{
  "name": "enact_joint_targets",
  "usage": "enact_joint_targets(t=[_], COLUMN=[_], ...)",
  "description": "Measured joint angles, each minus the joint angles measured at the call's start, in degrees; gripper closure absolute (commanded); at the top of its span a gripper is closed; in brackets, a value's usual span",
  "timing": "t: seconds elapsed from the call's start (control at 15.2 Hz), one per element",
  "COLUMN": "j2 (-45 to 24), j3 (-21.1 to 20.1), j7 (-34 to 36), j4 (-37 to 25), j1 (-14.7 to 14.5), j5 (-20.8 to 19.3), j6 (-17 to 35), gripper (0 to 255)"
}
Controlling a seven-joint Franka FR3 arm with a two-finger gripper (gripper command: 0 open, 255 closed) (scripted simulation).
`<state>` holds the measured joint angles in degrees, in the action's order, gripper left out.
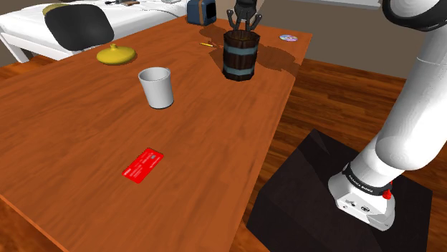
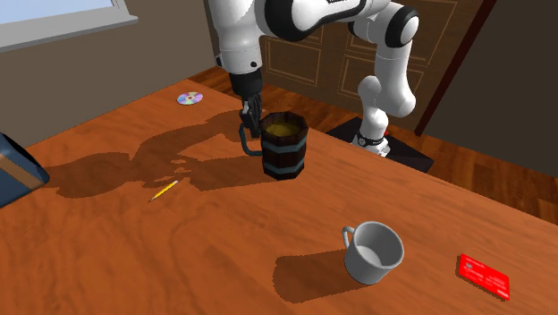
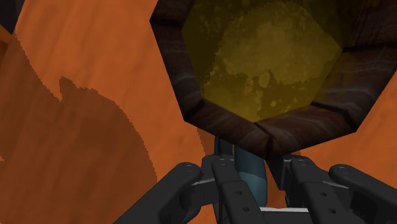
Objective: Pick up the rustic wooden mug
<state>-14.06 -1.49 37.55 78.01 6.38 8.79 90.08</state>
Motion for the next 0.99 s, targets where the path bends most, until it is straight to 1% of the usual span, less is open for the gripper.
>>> enact_joint_targets(t=[0.2, 0.4, 0.99], j2=[-0.36, -1.22, -5.73], j3=[0.00, -0.03, -0.12], j7=[0.19, 0.62, 1.96], j4=[-1.77, -5.30, -19.32], j1=[0.03, 0.04, 0.22], j5=[-0.01, -0.02, 0.05], j6=[-1.59, -4.23, -13.66], gripper=[255, 255, 255])
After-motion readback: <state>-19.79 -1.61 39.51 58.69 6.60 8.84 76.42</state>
